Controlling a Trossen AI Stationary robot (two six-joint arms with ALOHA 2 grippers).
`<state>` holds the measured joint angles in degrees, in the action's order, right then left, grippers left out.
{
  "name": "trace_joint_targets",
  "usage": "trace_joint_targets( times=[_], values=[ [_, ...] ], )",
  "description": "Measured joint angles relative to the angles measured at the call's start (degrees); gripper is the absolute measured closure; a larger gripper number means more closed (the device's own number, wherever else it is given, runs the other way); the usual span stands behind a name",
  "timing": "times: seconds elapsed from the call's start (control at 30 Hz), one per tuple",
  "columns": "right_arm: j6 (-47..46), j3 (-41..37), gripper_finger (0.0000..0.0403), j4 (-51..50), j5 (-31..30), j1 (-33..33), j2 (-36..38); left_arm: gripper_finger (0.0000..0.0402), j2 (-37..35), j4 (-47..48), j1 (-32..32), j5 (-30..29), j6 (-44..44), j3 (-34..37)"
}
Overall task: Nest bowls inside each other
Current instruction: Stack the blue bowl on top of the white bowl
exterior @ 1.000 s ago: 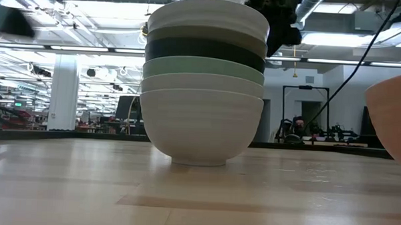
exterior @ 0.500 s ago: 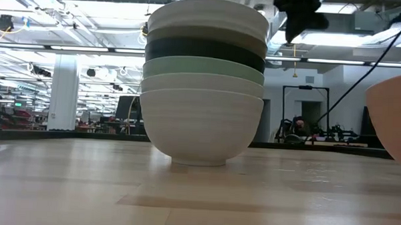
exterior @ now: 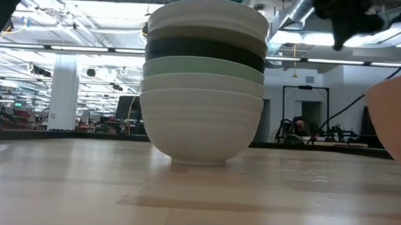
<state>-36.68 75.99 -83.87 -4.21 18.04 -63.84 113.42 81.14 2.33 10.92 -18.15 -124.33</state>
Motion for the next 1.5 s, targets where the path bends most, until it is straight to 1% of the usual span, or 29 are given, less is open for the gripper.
trace_joint_targets(
  times=[0.1,0.23,0.4,0.5,0.6,0.73,0.97,1.13,1.23,1.33,1.4,1.5],
  values=[
    [-5.4,-7.0,0.0345,2.6,2.8,-3.5,4.2,0.0401,1.6,-0.4,-0.1,0.6,1.0,0.0],
    [-12.4,-14.7,0.0345,11.1,7.4,-10.2,8.7,0.0401,4.3,-0.6,0.0,0.9,2.0,0.0],
    [-20.7,-19.9,0.0345,17.1,8.2,-20.1,10.1,0.0401,5.8,0.3,-0.2,0.8,2.9,1.1],
    [-24.4,-20.4,0.0345,20.1,7.5,-25.9,9.0,0.0401,5.8,-1.4,-0.7,0.8,2.1,3.8],
    [-27.2,-20.4,0.0345,23.9,6.9,-31.4,6.9,0.0401,5.7,1.0,-1.5,0.9,1.4,5.3],
    [-31.2,-20.4,0.0345,21.7,5.6,-37.6,2.8,0.0401,5.7,-0.2,-1.8,1.3,1.6,6.8],
    [-37.5,-20.4,0.0345,20.6,5.0,-44.9,-3.5,0.0401,5.4,-1.4,-1.8,1.1,1.8,9.0],
    [-42.5,-20.4,0.0345,20.5,4.9,-48.3,-6.9,0.0399,5.5,-1.8,-1.6,1.1,1.2,7.7],
    [-44.9,-20.4,0.0345,22.2,5.0,-50.2,-8.2,0.0385,5.5,-2.6,-1.0,-2.7,1.9,4.8],
    [-45.9,-20.4,0.0344,25.8,5.6,-52.0,-8.7,0.0362,5.3,-2.0,-0.4,-7.2,3.3,1.3],
    [-46.5,-20.4,0.0338,28.3,5.7,-52.6,-9.3,0.0345,5.1,-2.0,0.0,-8.2,4.4,-0.1],
    [-48.3,-20.4,0.0313,28.7,5.7,-52.6,-9.7,0.0315,5.1,-0.8,0.4,-8.6,5.1,-1.4]
  ],
)
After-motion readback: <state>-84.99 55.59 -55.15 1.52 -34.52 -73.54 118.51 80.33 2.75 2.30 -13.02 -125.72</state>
